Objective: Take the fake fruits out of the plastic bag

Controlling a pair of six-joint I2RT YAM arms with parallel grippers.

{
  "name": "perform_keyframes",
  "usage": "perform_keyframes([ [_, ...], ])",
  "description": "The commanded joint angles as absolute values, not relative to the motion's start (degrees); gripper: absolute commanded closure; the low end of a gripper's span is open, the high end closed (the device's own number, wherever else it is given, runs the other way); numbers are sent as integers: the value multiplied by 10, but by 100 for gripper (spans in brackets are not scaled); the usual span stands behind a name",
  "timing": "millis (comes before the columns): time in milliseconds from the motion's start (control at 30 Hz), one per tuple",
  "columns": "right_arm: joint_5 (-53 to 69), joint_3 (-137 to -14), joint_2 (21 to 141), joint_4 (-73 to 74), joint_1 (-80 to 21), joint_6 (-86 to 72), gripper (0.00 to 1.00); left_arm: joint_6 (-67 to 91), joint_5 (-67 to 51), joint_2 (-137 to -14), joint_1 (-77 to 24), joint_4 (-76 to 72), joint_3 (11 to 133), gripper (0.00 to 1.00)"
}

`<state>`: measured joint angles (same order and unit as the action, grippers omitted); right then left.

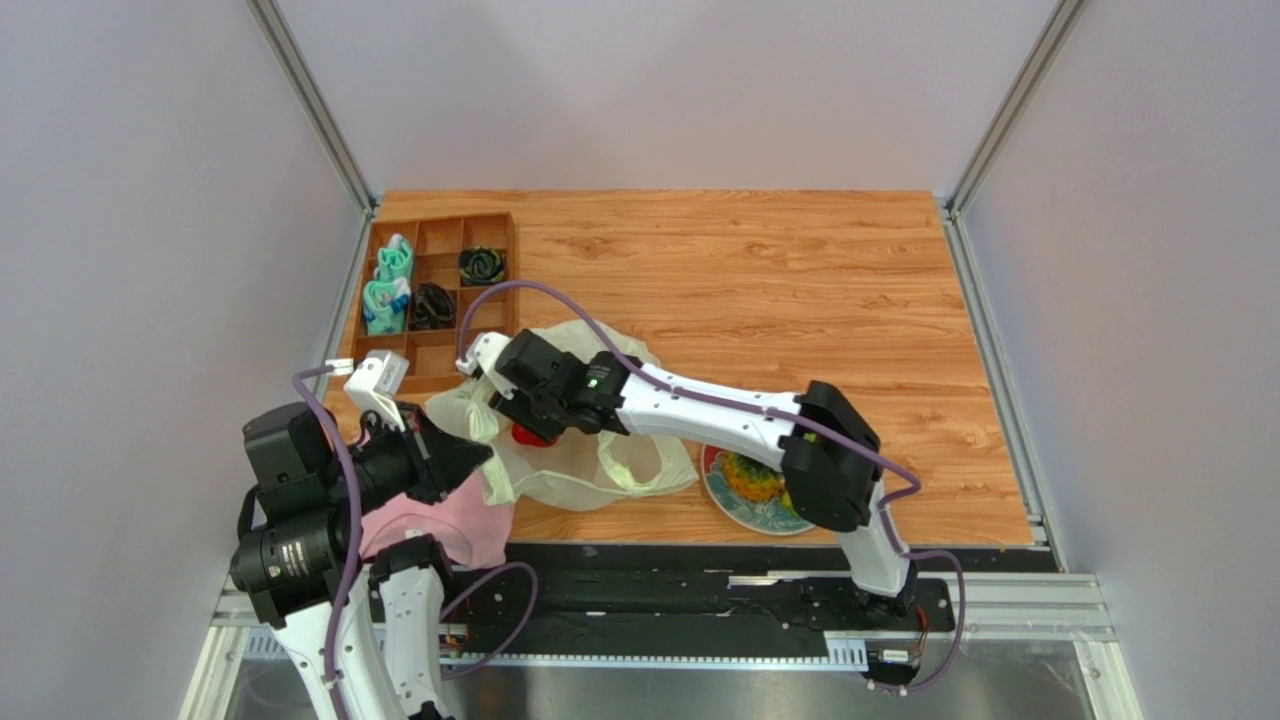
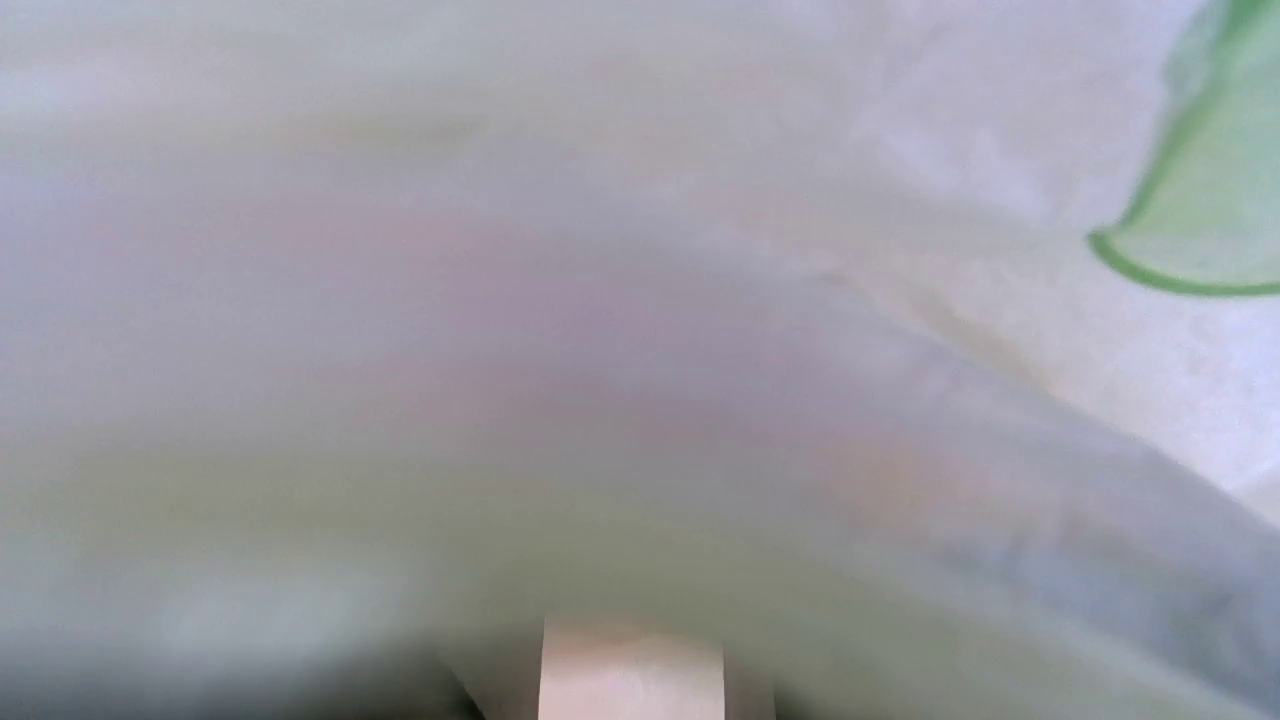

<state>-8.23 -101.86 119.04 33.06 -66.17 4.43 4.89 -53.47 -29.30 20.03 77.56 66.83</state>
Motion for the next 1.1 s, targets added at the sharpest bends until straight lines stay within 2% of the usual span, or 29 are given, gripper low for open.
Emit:
perform_keyframes([
  [0, -12, -983, 1083, 335, -661, 76, 100, 80, -568, -308, 206, 733, 653, 100],
  [133, 34, -942, 1029, 337, -660, 98, 100, 85, -570, -321, 206, 695, 641, 100],
  [467, 317, -919, 868, 335, -610, 139, 100, 170, -543, -415, 205, 512, 604, 100],
  [667, 364, -1000, 782, 320, -593, 117, 100, 200, -524, -459, 205, 458, 606, 100],
  [767, 340, -992, 732, 386, -593, 196, 100, 213, -532, -474, 205, 448, 618, 100],
  [867, 295, -892, 644, 500, -586, 361, 100, 201, -538, -476, 205, 456, 632, 100],
  [933, 259, -782, 587, 531, -585, 500, 100, 200, -536, -474, 205, 459, 631, 100],
  [967, 246, -703, 492, 569, -584, 605, 100, 202, -536, -469, 204, 458, 628, 100],
  [1000, 242, -634, 458, 577, -585, 693, 100, 204, -536, -468, 204, 459, 625, 100],
  [1067, 229, -549, 361, 581, -585, 765, 100, 206, -533, -461, 204, 459, 618, 100],
])
